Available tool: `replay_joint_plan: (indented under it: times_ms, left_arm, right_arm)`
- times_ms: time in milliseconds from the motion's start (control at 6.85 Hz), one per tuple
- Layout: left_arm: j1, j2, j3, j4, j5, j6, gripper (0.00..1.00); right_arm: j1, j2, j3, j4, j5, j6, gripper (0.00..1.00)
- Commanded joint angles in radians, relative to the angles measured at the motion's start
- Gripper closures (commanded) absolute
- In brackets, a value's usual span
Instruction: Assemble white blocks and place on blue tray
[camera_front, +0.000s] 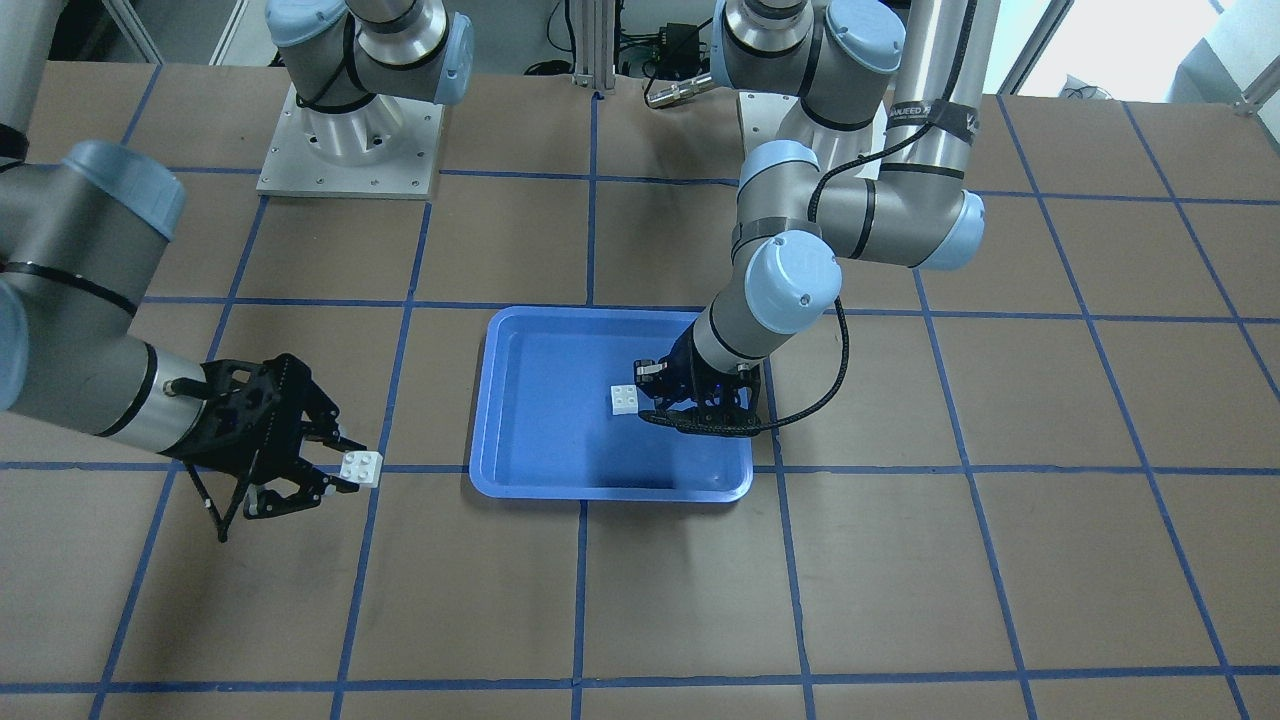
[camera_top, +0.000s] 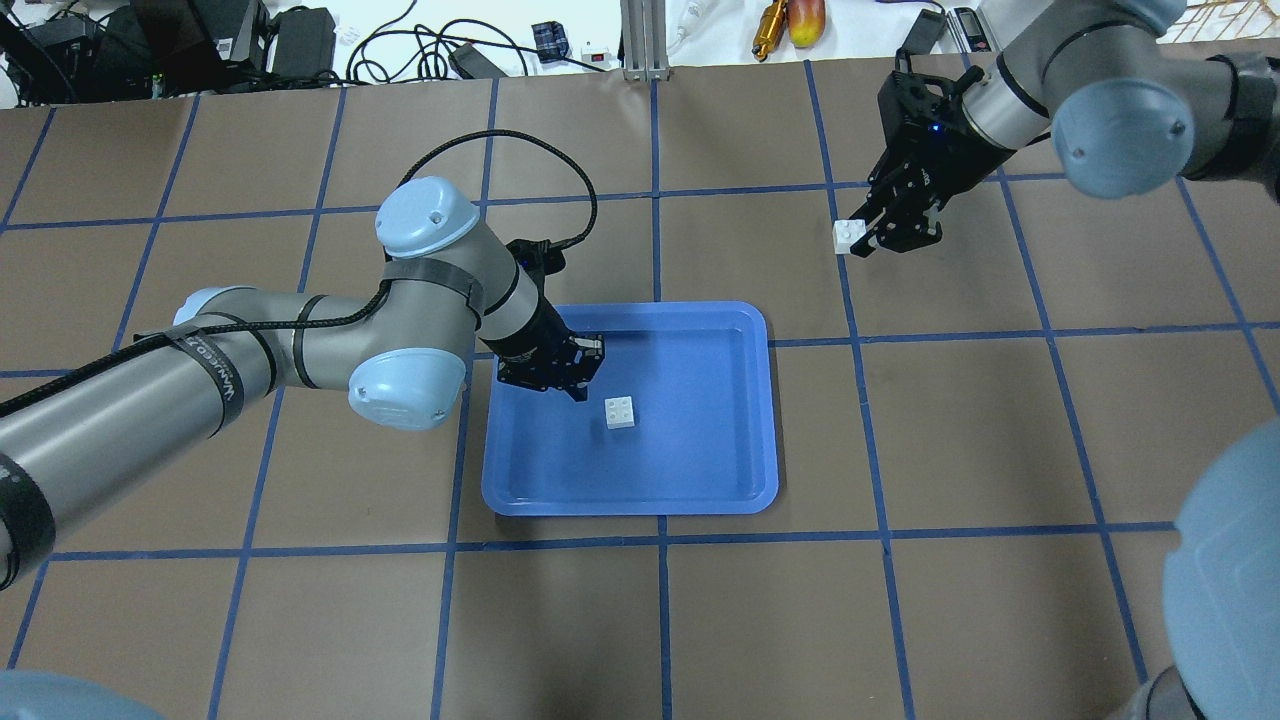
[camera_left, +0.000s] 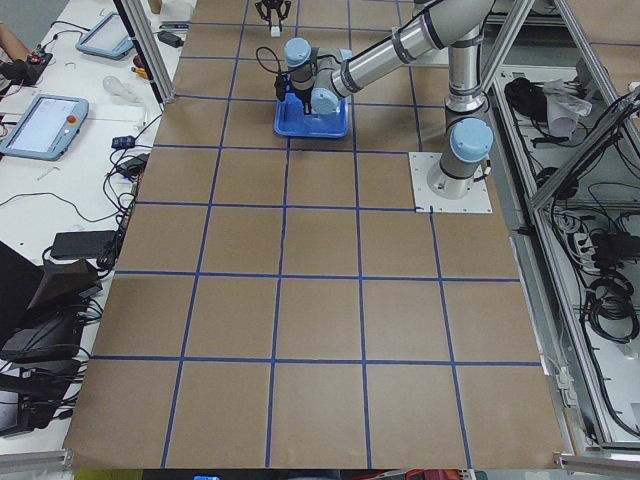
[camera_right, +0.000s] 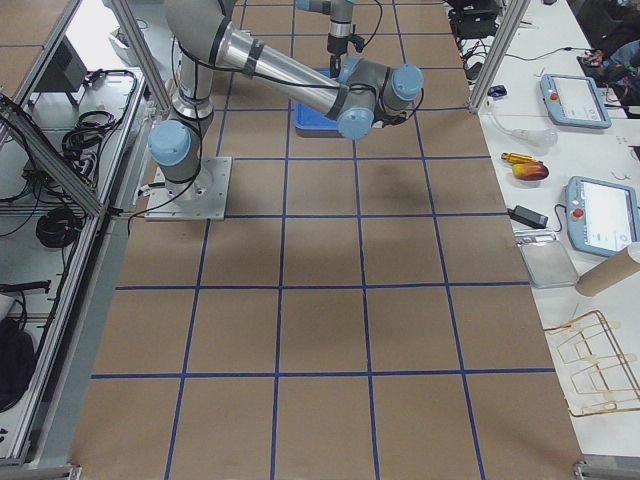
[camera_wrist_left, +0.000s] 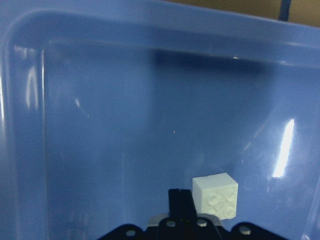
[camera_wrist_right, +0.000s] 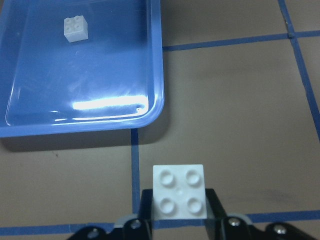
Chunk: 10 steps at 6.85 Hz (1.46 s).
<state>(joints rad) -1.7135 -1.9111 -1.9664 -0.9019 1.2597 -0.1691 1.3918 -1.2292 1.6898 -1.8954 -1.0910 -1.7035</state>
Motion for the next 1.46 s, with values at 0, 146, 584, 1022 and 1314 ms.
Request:
replay_joint_plan:
  times_ms: [0,146,584,1022,1314]
  left_arm:
    - [0.003,-0.002,-0.005,-0.002,-0.061,0.037,1.00]
    - [0.005,-0.005,-0.008,0.000,-0.065,0.048,1.00]
    - [0.049,-0.002,-0.035,0.004,-0.077,0.052,1.00]
    - [0.034,-0.013,-0.048,0.040,-0.095,0.037,1.00]
    - [0.022,-0.014,-0.057,0.047,-0.102,-0.021,1.00]
  right_arm:
    - [0.085,-0.068,0.215,-0.280,0.025,0.103,1.00]
    - [0.129,-0.069,0.282,-0.426,0.026,0.161,1.00]
    - [0.249,-0.059,0.346,-0.517,0.030,0.188,1.00]
    - [0.291,-0.006,0.390,-0.602,0.068,0.202,1.00]
    - [0.329,0.016,0.395,-0.648,0.066,0.260,1.00]
